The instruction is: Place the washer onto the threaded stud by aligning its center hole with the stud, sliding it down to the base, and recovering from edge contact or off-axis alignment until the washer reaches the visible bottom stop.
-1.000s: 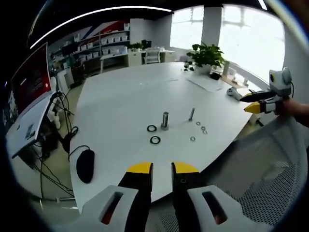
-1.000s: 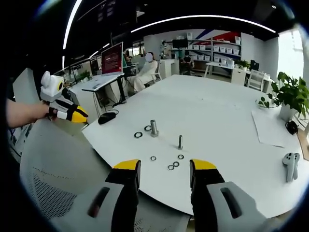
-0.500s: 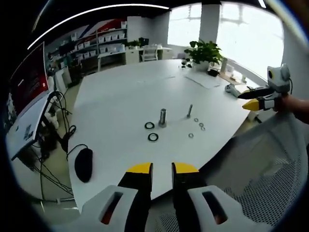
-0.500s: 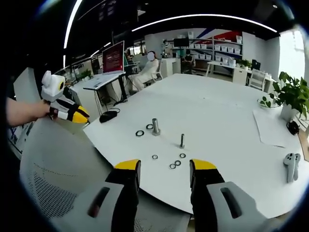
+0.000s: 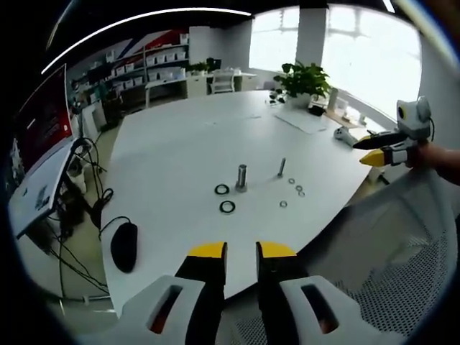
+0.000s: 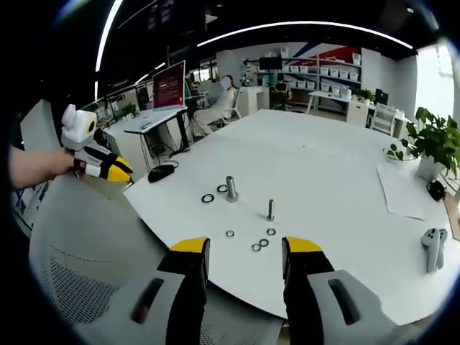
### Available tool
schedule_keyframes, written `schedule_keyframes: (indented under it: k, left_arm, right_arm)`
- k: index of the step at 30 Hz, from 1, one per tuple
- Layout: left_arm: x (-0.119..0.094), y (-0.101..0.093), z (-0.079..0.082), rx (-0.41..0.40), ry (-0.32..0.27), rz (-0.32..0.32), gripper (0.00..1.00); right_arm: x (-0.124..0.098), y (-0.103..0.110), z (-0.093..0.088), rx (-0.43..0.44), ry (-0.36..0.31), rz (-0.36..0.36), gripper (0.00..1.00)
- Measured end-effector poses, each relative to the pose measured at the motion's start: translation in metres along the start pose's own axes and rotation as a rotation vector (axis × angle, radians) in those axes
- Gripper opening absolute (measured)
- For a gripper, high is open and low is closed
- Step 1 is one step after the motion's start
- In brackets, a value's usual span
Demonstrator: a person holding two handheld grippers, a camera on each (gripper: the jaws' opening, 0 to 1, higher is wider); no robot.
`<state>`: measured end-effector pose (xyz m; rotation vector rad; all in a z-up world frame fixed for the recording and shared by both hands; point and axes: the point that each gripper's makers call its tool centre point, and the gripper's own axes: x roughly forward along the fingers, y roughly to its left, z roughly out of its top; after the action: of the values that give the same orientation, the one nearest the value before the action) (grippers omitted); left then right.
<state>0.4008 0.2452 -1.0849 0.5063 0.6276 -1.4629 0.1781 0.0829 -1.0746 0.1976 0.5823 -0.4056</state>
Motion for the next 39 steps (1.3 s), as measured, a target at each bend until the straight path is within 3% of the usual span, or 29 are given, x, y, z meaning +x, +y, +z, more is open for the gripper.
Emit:
schedule_keyframes:
  k: [14,22,24,26,28,31,36,39]
  left_arm:
    - [0.0,0.002,0.002,-0.044,-0.018,-0.011,0.16]
    - [0.004,-0.003,-0.004,-0.028,0.042,-0.035,0.16]
    - [0.007,-0.007,-0.007,-0.034,0.087,-0.054,0.17]
    - [0.006,-0.003,0.0,0.029,0.067,-0.023,0.14]
    - [0.007,-0.005,0.001,0.026,0.071,-0.029,0.15]
    - [0.014,-0.005,-0.008,0.009,0.126,-0.057,0.18]
    - [0.026,-0.006,0.003,0.042,0.14,-0.068,0.19]
    - [0.05,-0.001,0.007,0.024,0.16,-0.077,0.2]
  right_arm:
    - [-0.002,0.002,0.001,0.003,-0.011,0.009,0.43]
    - [-0.002,0.002,0.004,0.013,-0.018,0.01,0.43]
    - [-0.001,0.001,0.002,0.024,-0.012,0.015,0.43]
    - [-0.002,0.001,0.001,0.022,-0.007,0.012,0.43]
    - [-0.001,0.002,0.0,0.023,-0.005,0.017,0.43]
    - [-0.002,0.003,0.001,0.015,-0.011,0.019,0.43]
    - [-0.001,0.0,0.0,0.025,-0.006,0.009,0.43]
    - [-0.001,-0.001,0.0,0.023,-0.005,0.002,0.42]
